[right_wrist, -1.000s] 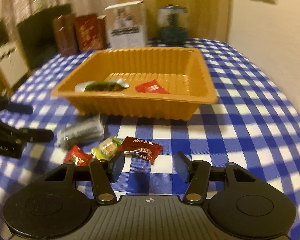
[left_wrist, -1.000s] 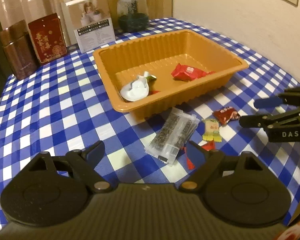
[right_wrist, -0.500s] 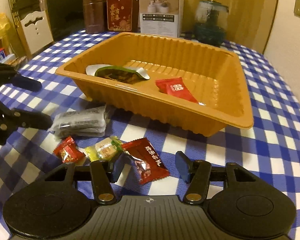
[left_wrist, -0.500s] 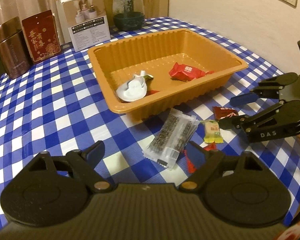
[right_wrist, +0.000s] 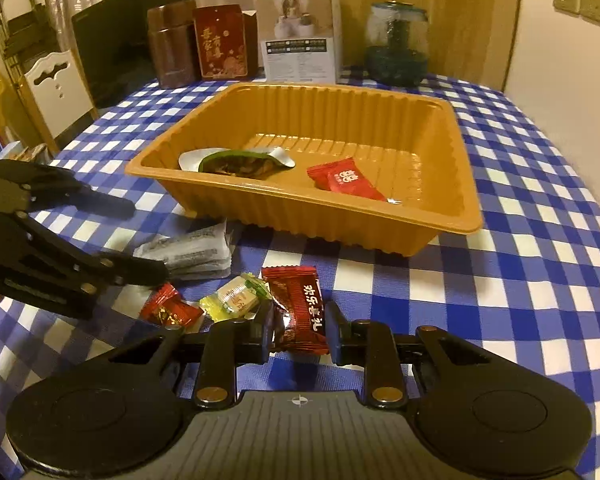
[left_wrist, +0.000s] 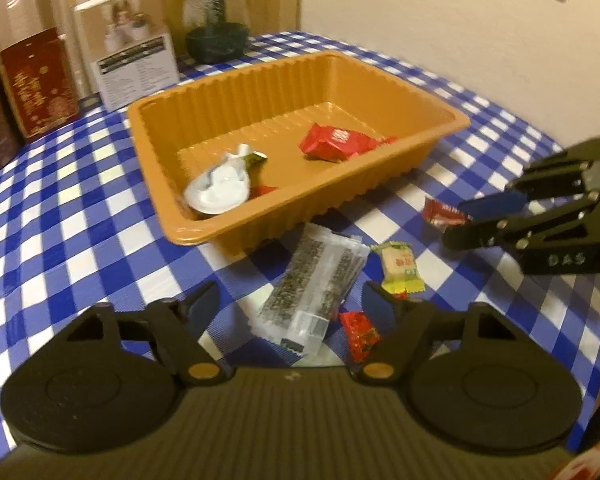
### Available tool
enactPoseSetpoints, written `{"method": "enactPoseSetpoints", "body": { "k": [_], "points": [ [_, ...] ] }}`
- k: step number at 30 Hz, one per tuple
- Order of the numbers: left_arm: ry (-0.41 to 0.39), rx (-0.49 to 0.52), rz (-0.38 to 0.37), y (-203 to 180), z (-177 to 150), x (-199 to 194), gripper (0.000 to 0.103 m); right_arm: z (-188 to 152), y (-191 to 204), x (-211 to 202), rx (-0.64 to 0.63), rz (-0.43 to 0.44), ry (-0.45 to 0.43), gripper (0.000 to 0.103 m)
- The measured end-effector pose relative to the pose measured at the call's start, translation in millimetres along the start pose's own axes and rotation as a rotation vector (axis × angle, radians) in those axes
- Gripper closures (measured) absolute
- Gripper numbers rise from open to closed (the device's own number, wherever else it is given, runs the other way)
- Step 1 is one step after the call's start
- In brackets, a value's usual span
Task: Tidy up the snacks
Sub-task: 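Grasp the clear tea packet with the left tool while the right tool grasps the red-brown candy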
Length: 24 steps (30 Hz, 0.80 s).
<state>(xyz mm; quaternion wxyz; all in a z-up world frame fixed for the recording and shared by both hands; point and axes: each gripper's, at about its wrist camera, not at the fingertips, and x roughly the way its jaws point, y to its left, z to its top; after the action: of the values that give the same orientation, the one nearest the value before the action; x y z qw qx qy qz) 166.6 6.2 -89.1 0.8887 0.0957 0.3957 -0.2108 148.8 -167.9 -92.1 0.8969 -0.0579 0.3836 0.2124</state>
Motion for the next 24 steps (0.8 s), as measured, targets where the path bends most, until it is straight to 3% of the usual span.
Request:
{"method": "enactPoseSetpoints", "body": {
  "k": [3, 8, 24],
  "points": [
    [0.010, 0.029, -0.017, -2, 2, 9, 0.036, -1, -1, -2, 0.019, 0.002, -0.002, 0.076],
    [0.033, 0.054, -0.033, -5, 6, 19, 0.058, 0, -3, -1, 0.039, -0.001, -0.004, 0.076],
    [0.041, 0.082, -0.019, -13, 2, -4, 0.065, 3, -2, -7, 0.060, -0.001, -0.012, 0.076]
  ]
}}
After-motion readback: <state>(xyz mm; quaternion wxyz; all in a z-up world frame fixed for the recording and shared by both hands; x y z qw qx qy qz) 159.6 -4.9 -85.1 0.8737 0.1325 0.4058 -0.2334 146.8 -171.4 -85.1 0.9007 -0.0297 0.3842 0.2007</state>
